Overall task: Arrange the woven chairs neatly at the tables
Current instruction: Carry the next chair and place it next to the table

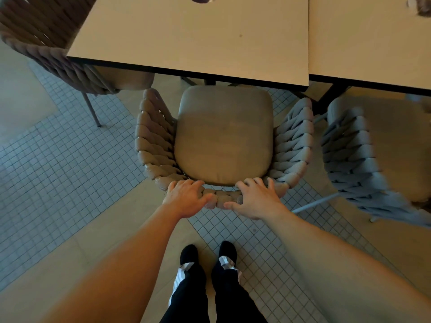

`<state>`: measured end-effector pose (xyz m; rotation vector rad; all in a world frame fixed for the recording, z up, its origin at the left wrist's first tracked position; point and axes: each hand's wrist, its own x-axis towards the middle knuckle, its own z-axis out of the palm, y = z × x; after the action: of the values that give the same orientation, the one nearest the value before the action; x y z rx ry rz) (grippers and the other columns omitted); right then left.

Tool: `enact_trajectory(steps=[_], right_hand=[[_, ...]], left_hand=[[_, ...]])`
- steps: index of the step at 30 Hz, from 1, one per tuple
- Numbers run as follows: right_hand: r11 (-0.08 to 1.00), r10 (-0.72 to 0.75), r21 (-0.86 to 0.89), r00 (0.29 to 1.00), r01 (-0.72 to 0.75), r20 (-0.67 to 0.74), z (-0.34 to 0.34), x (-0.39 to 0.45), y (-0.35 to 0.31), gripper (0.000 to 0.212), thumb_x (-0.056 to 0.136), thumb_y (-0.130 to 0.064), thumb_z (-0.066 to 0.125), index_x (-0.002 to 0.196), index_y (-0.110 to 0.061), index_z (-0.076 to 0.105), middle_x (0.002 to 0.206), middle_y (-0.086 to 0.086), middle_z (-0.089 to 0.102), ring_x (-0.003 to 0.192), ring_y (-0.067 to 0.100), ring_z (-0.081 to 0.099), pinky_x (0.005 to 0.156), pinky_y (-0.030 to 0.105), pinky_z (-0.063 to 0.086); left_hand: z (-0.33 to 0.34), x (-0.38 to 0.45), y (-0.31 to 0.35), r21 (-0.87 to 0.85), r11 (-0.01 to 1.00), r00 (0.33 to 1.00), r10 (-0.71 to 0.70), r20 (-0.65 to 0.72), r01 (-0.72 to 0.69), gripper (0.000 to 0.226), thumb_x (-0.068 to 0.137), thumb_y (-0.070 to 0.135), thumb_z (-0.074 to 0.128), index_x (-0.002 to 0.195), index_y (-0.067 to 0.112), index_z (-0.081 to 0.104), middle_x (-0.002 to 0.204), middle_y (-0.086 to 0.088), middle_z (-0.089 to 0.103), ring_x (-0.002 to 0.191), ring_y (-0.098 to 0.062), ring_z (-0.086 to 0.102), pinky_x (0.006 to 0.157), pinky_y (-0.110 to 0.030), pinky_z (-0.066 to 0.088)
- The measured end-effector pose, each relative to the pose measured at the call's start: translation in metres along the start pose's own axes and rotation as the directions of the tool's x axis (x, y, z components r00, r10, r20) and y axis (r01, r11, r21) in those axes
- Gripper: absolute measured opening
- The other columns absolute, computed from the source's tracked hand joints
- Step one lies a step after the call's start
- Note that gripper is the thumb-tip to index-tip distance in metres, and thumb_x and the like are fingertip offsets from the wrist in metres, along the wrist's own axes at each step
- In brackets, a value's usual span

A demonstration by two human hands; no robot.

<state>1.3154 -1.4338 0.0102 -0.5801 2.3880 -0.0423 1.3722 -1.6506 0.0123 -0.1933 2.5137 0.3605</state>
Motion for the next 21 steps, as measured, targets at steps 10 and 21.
enact_trajectory(steps=[10,21], right_hand=[[0.994,-0.093,-0.058,0.996,0.093,0.014,-0.045,-0.014,-0.041,0.086,0.088,-0.084,0.037,0.152,-0.027,0.037,0.163,0.005,0.03,0.151,0.027,0.018,0.12,0.064,0.006],[0.955,-0.254,-0.157,0.967,0.253,0.014,-0.076,-0.005,-0.12,0.092,0.086,-0.087,0.035,0.155,-0.027,0.034,0.164,0.006,0.029,0.153,0.03,0.017,0.12,0.064,0.01]], left_hand=[[-0.038,-0.045,-0.019,-0.067,0.989,0.988,-0.134,-0.081,0.128,0.063,0.097,0.067,0.028,0.147,0.031,0.044,0.147,-0.004,0.049,0.136,-0.028,0.043,0.112,-0.051,0.032],[-0.062,-0.09,-0.074,-0.163,0.949,0.946,-0.292,-0.139,0.269,0.064,0.098,0.066,0.03,0.151,0.03,0.036,0.153,-0.005,0.044,0.139,-0.028,0.039,0.112,-0.053,0.029]])
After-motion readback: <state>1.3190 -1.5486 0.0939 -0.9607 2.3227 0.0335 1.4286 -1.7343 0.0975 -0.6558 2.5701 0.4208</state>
